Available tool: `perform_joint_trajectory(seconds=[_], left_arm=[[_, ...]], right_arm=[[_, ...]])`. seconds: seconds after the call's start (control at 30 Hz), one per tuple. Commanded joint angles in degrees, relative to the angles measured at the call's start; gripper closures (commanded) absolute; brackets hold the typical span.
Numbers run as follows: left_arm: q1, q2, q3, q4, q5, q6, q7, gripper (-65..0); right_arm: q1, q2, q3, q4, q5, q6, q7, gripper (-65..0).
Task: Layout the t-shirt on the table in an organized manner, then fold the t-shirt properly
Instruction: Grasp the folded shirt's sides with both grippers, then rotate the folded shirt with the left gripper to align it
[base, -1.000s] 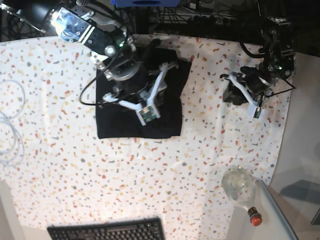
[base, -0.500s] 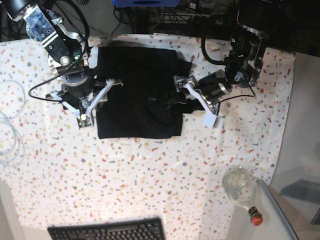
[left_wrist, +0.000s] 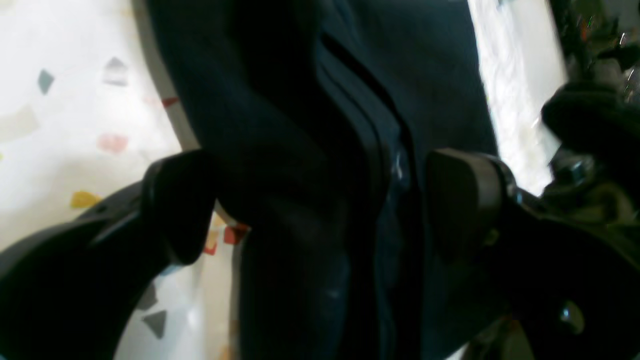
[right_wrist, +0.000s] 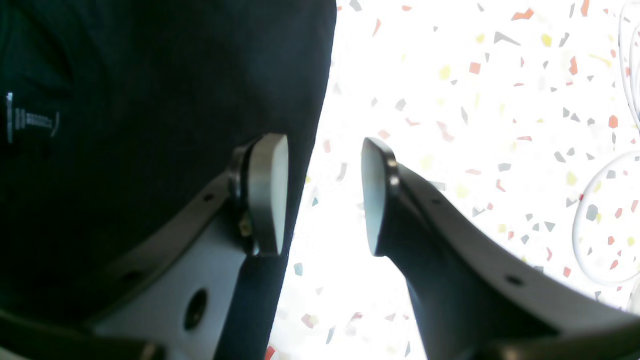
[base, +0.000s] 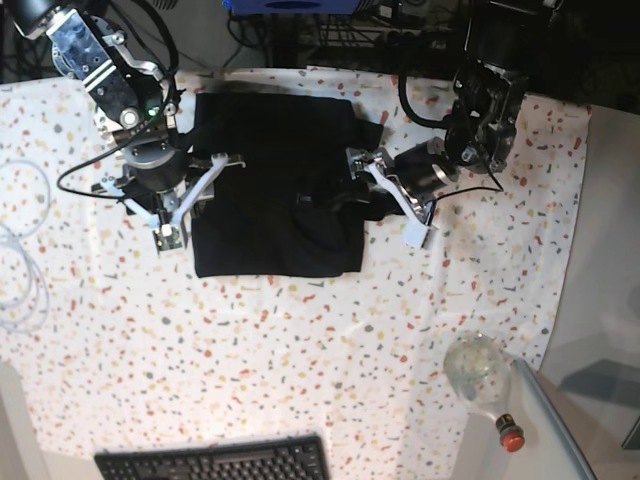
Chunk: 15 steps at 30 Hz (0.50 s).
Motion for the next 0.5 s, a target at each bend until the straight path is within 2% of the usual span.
perform_joint_trajectory(seconds=[0.0, 0.07, 0.13, 0.23, 0.3, 0.37, 0.47], left_arm=[[-0.3, 0.9, 0.3, -0.1, 3.6, 1.1, 1.8, -63.2], [-0.3, 1.5, 0.3, -0.1, 7.4, 1.4, 1.9, -62.0], [-0.3, 1.5, 0.3, -0.1, 8.5, 4.0, 1.9, -55.1], [-0.6, 1.3, 0.9, 0.2, 8.5, 8.0, 1.9, -32.7], [-2.4, 1.1, 1.1, -0.3, 8.6, 8.2, 2.9, -15.1], [-4.5, 1.0, 1.1, -0.8, 8.6, 8.3, 6.9, 0.0], [-9.6, 0.7, 3.4, -1.6, 9.9, 8.2, 11.4, 0.0]], right_arm=[[0.5, 0.5, 0.5, 0.9, -0.6, -0.1, 1.3, -23.4], [0.5, 0.5, 0.5, 0.9, -0.6, -0.1, 1.3, -23.3], [0.5, 0.5, 0.5, 0.9, -0.6, -0.1, 1.3, -23.3], [0.4, 0.5, 0.7, 0.9, -0.6, -0.1, 1.3, -23.1], [-0.4, 0.5, 2.6, 0.9, -0.6, -0.1, 1.3, -23.1], [-1.1, 0.3, 4.9, 0.9, -0.6, -0.1, 1.3, -23.1], [-1.8, 0.0, 9.3, 0.9, -0.6, -0.1, 1.3, -23.1]])
